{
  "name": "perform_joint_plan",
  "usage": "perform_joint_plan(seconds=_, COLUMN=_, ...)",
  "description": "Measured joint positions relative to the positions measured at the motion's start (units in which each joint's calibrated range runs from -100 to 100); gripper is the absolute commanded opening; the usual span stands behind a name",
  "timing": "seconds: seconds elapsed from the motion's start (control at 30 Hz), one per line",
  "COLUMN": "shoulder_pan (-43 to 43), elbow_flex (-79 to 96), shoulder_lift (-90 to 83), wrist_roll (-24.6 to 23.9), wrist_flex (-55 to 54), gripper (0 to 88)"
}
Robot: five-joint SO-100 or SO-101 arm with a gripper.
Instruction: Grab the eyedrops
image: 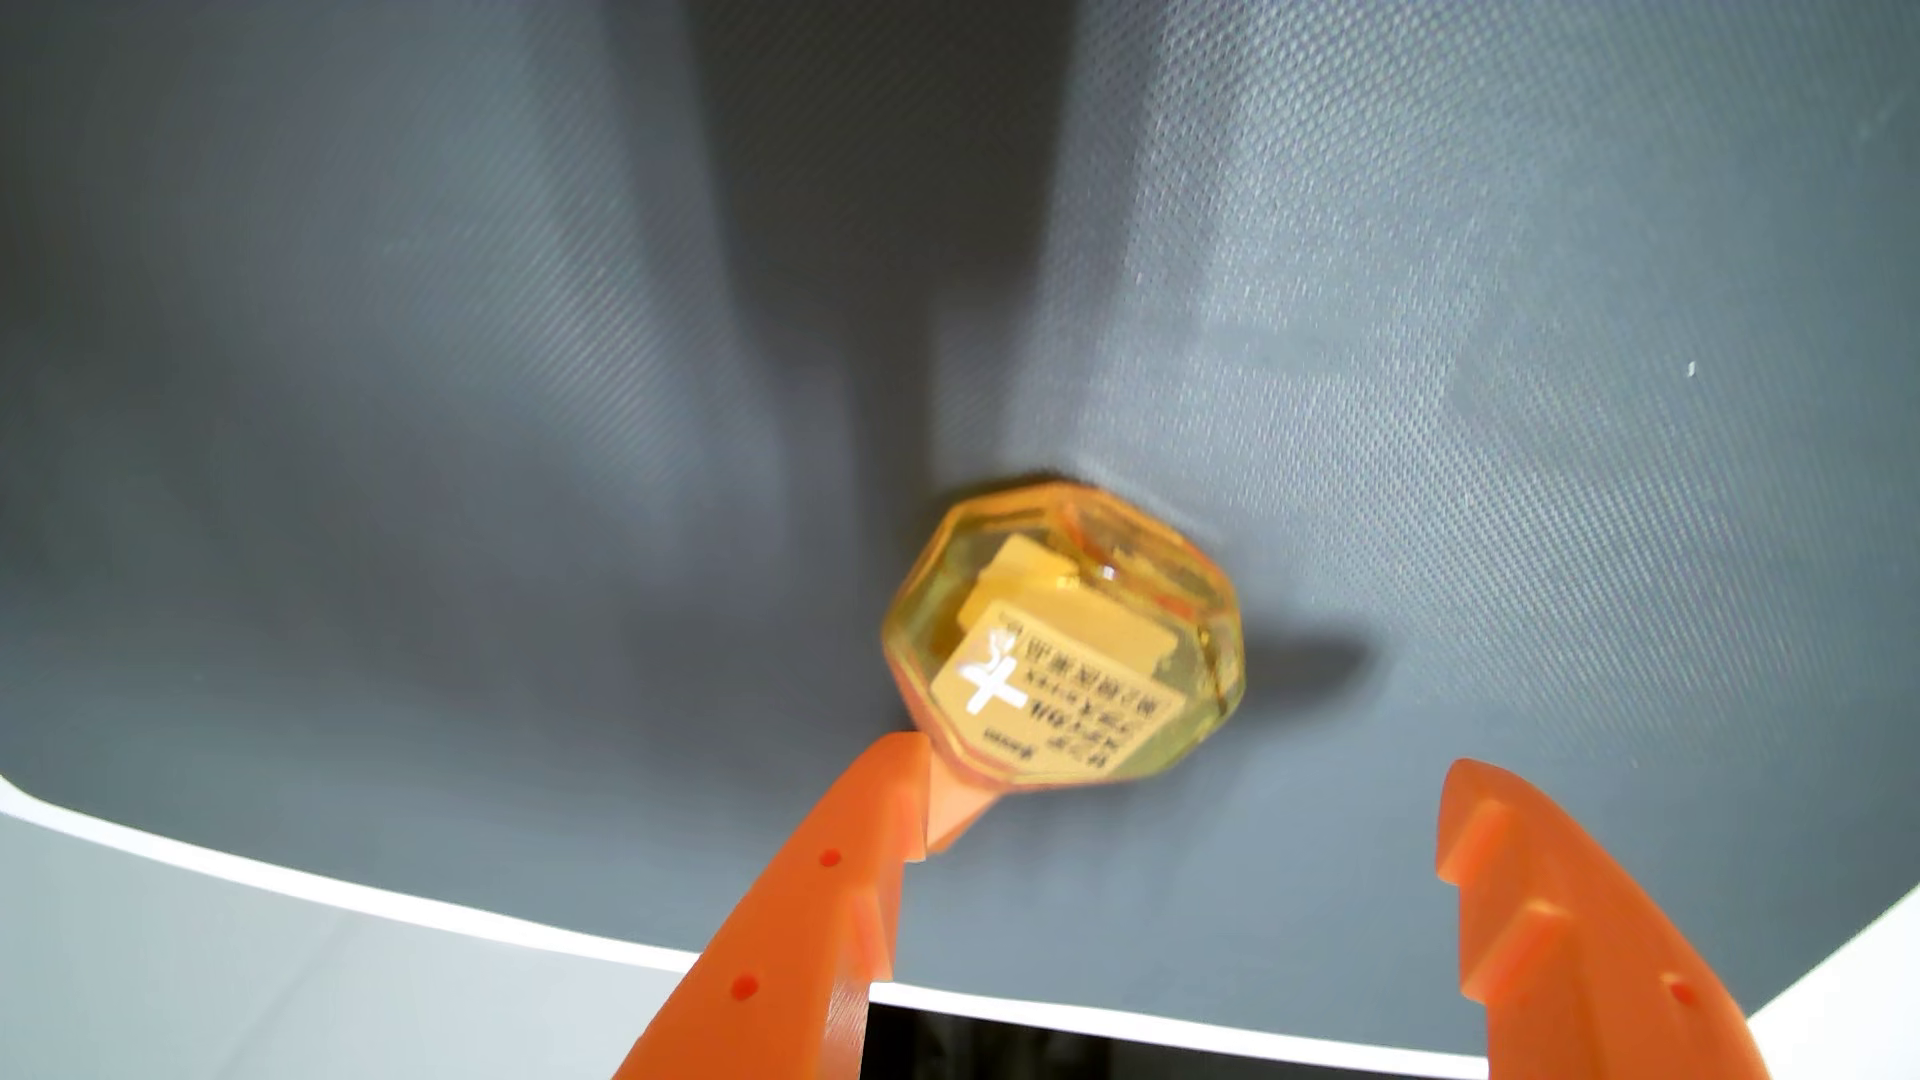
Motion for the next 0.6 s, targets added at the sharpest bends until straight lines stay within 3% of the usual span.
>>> perform_joint_plan(seconds=0.17, shoulder_pan=0.9, elbow_flex=0.18, shoulder_lift=-3.39, wrist_roll=-0.16, wrist_flex=1.57, gripper=29.2)
perform_joint_plan(seconds=0.33, shoulder_pan=0.3, elbow_flex=0.45, shoulder_lift=-4.07, wrist_roll=-0.21, wrist_flex=1.57, gripper=40.2)
perform_joint_plan(seconds=0.6, shoulder_pan=-0.3, elbow_flex=5.33, shoulder_lift=-4.15, wrist_roll=-0.37, wrist_flex=0.0, gripper=40.2)
